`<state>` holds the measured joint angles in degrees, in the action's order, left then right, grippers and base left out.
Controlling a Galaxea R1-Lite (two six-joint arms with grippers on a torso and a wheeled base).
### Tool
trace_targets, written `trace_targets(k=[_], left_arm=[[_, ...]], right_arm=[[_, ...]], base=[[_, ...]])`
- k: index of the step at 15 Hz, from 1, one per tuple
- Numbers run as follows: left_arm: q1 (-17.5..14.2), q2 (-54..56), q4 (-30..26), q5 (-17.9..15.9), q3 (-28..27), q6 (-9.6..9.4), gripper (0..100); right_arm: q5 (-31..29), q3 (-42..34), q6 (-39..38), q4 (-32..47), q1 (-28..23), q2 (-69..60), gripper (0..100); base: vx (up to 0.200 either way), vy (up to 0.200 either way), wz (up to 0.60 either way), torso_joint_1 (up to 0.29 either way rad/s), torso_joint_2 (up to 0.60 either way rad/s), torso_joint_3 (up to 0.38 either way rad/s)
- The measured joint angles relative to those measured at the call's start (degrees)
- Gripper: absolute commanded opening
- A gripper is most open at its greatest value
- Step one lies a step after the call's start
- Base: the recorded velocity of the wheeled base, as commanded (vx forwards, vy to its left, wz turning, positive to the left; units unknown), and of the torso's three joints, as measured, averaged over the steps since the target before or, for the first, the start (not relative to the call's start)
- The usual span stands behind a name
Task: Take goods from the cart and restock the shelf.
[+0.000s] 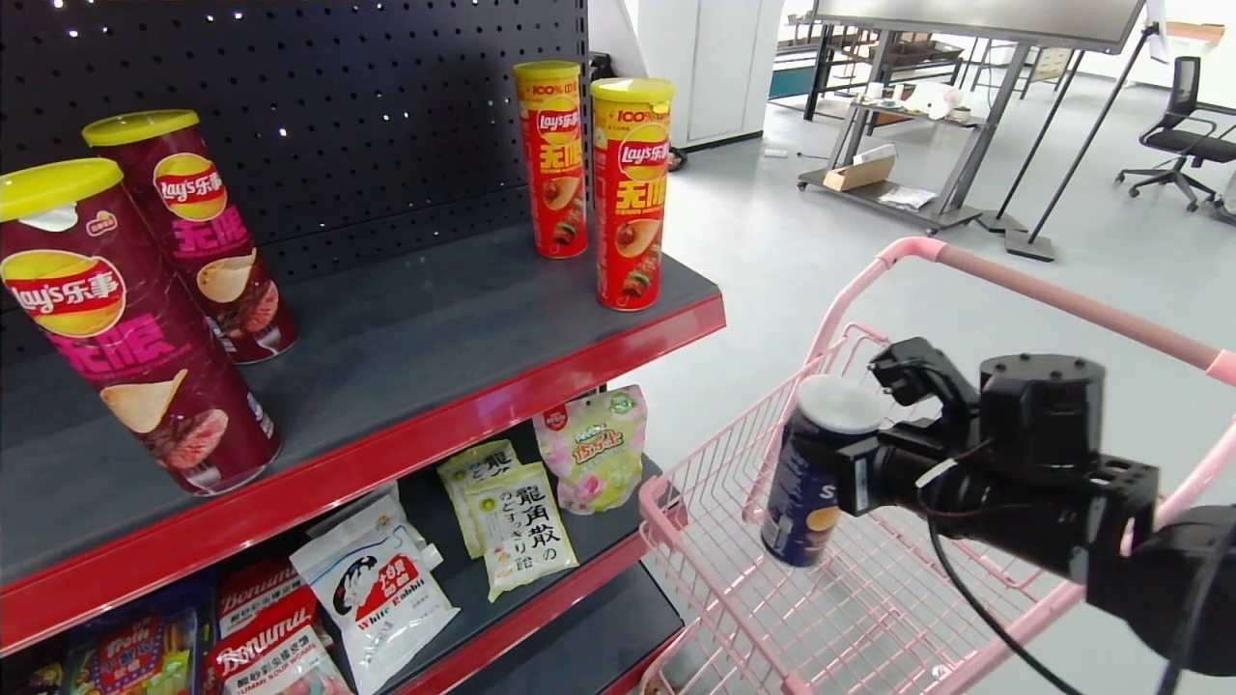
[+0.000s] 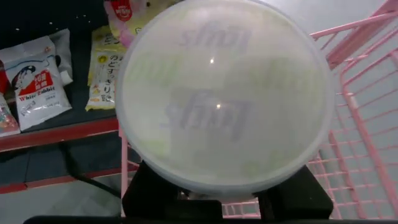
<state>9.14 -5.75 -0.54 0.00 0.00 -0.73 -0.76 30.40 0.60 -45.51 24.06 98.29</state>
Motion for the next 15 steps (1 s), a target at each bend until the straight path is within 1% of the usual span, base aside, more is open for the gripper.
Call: trace_targets(k=[2,3,4,6,9,12,15], left_arm=[[0.0,0.0,0.0,0.0,0.0,0.0,100],[0.0,0.0,0.0,0.0,0.0,-0.02,100],[0.0,0.02,0.0,0.0,0.0,-0.02,100],[0.0,0.0,0.0,0.0,0.0,0.02,100],[0.0,0.0,0.0,0.0,0.0,-0.02,100],[0.0,0.02,-0.04,0.0,0.0,0.0,100],[0.0,0.02,0.0,0.0,0.0,-0.05,100]], right_arm=[[-2.72,3.35,2.95,15.08,-1.06,-10.23,0],[-3.62,4.96,3.8,21.08,-1.5,-15.06,0],[-4.63,6.25,5.14,25.83,-1.99,-20.1,0],[-6.13,7.55,8.46,32.93,-3.84,-28.73,0],[-7.09,8.31,11.74,38.84,-7.56,-38.42,0],[-7.31,7.9,12.29,40.29,-8.94,-43.34,0],[-7.2,5.92,12.34,40.27,-10.23,-46.48,0]], base=[[0.0,0.0,0.0,0.0,0.0,0.0],[0.0,0.0,0.0,0.0,0.0,0.0],[0.0,0.0,0.0,0.0,0.0,0.0],[0.0,0.0,0.0,0.0,0.0,0.0],[0.0,0.0,0.0,0.0,0.0,0.0],[0.0,0.0,0.0,0.017,-0.05,-0.033],[0.0,0.0,0.0,0.165,-0.45,-0.276]])
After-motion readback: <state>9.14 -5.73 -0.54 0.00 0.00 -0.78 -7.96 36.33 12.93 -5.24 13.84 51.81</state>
